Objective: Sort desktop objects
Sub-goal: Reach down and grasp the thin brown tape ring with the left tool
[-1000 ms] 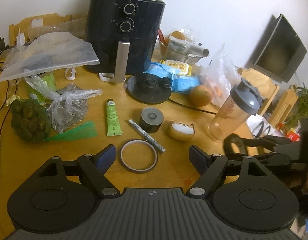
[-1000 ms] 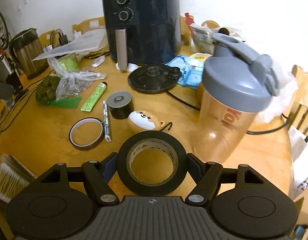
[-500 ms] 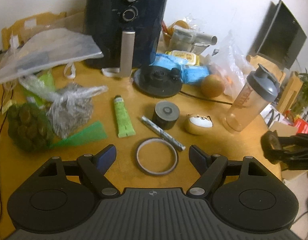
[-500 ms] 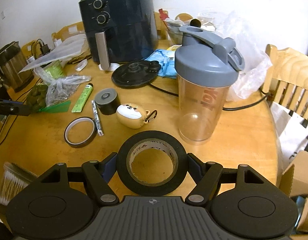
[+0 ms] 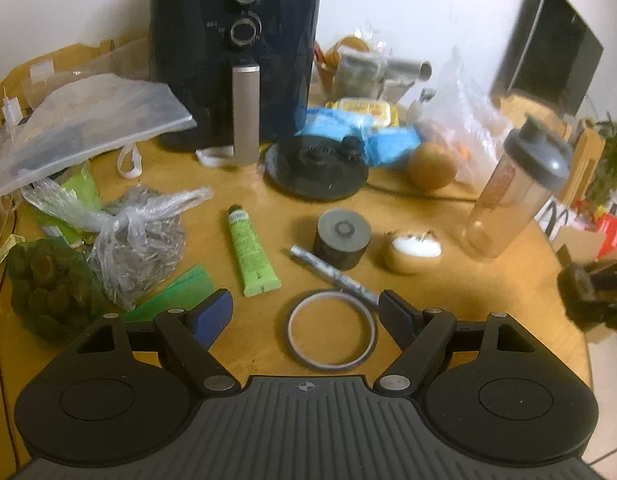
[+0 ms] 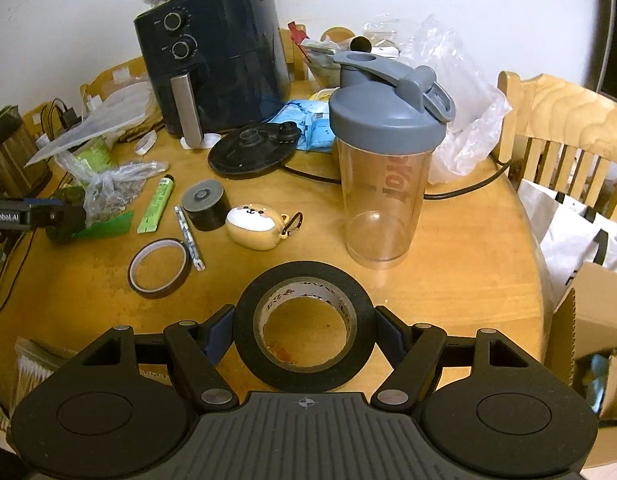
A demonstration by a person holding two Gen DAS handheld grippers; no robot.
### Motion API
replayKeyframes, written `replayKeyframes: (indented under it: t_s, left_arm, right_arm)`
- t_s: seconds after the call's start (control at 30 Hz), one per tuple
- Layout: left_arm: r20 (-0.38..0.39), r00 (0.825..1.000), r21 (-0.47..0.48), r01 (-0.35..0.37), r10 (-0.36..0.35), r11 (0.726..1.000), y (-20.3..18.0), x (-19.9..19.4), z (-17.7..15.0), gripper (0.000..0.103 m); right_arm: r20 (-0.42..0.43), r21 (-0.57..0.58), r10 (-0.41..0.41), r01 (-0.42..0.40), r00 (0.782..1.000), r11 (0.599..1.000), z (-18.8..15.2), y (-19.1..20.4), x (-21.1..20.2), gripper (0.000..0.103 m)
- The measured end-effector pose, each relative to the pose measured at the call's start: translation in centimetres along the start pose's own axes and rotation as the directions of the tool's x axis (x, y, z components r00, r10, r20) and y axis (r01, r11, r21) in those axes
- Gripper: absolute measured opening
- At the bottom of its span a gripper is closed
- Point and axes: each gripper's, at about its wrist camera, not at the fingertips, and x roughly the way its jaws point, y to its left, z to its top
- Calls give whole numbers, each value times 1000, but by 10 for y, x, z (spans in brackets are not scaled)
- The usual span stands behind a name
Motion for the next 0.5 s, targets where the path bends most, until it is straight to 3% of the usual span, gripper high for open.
replayKeyframes:
  t_s: [0.27, 0.5]
  left_arm:
    - [-117, 992, 73, -41, 49, 996, -3, 23, -6, 80]
    - [-187, 981, 106, -27, 47, 994, -12, 44, -12, 80]
  right_arm:
    - [12, -14, 33, -32, 999, 999, -4, -3, 4, 75]
    - [20, -19, 51, -51, 998, 999, -11, -9, 1, 75]
